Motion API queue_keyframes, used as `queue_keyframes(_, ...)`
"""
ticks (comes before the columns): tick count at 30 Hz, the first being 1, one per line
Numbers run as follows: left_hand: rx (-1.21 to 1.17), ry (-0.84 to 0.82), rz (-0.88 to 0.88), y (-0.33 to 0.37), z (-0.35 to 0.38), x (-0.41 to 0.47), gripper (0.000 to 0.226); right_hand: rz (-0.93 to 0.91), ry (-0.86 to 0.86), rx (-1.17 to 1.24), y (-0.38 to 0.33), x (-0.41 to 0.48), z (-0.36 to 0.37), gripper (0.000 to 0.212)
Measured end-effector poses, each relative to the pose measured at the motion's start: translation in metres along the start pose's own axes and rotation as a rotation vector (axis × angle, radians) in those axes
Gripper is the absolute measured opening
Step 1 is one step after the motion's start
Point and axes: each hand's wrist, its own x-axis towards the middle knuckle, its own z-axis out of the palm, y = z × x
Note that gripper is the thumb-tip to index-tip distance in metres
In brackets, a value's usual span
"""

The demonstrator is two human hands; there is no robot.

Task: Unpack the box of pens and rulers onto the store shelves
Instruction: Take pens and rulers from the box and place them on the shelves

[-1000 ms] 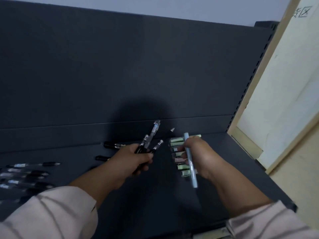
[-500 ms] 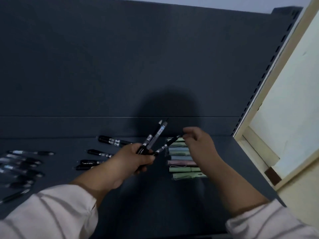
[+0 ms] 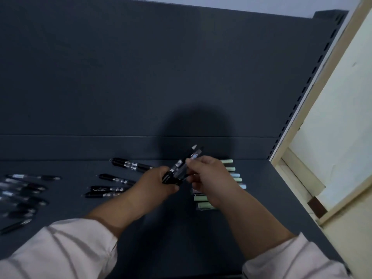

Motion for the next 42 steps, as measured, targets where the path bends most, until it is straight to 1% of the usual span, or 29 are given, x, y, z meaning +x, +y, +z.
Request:
queue_keyframes(4,0.020,0.007,0.022,-0.007,-0.015,-0.008,0.011,0.044,-0.037,0.091,0.001,-0.001,0.022,0.008)
queue_keyframes(7,0.020,0.036,0.011,-0.016,-0.032,-0.014,0.012,0.023,-0.048,0.143,0.002,0.001,0.044,0.012)
queue_keyframes(9,0.017,0.054,-0.015,-0.026,-0.047,-0.020,0.009,0.012,-0.030,0.189,0.000,0.003,0.058,0.017)
queue_keyframes(12,-0.094,0.088,-0.090,-0.043,-0.074,-0.036,0.009,-0.002,0.040,0.269,-0.006,0.005,0.081,0.012)
queue_keyframes(14,-0.191,0.135,-0.175,-0.053,-0.097,-0.049,0.008,-0.026,0.065,0.281,-0.009,0.006,0.099,0.015)
queue_keyframes(15,-0.238,0.159,-0.217,-0.057,-0.109,-0.056,0.008,-0.044,0.063,0.249,-0.008,0.007,0.109,0.015)
queue_keyframes(17,-0.355,0.214,-0.290,-0.067,-0.137,-0.070,0.009,-0.088,0.035,0.111,-0.005,0.008,0.135,0.016)
queue_keyframes(20,-0.500,0.322,-0.378,-0.085,-0.181,-0.091,0.010,-0.163,-0.082,-0.070,0.003,0.003,0.182,0.021)
queue_keyframes(24,-0.595,0.389,-0.424,-0.113,-0.231,-0.125,0.012,-0.252,-0.259,-0.238,0.021,-0.003,0.248,0.019)
queue_keyframes(26,-0.620,0.410,-0.437,-0.124,-0.250,-0.140,0.012,-0.288,-0.324,-0.366,0.031,-0.002,0.278,0.020)
queue_keyframes(29,-0.631,0.429,-0.466,-0.138,-0.274,-0.157,0.011,-0.315,-0.433,-0.560,0.043,-0.001,0.316,0.039)
queue_keyframes(32,-0.585,0.438,-0.471,-0.151,-0.292,-0.166,0.008,-0.325,-0.443,-0.776,0.049,0.002,0.341,0.047)
queue_keyframes(35,-0.564,0.437,-0.467,-0.159,-0.303,-0.169,0.009,-0.368,-0.394,-0.903,0.052,0.007,0.357,0.039)
queue_keyframes(37,-0.551,0.431,-0.462,-0.163,-0.309,-0.169,0.010,-0.407,-0.378,-0.951,0.055,0.010,0.364,0.035)
queue_keyframes(39,-0.519,0.418,-0.457,-0.166,-0.312,-0.165,0.011,-0.439,-0.352,-0.919,0.059,0.014,0.365,0.033)
queue_keyframes(41,-0.478,0.385,-0.447,-0.167,-0.313,-0.161,0.011,-0.452,-0.290,-0.777,0.059,0.016,0.360,0.027)
queue_keyframes(42,-0.456,0.360,-0.441,-0.167,-0.312,-0.158,0.011,-0.436,-0.252,-0.665,0.055,0.015,0.356,0.020)
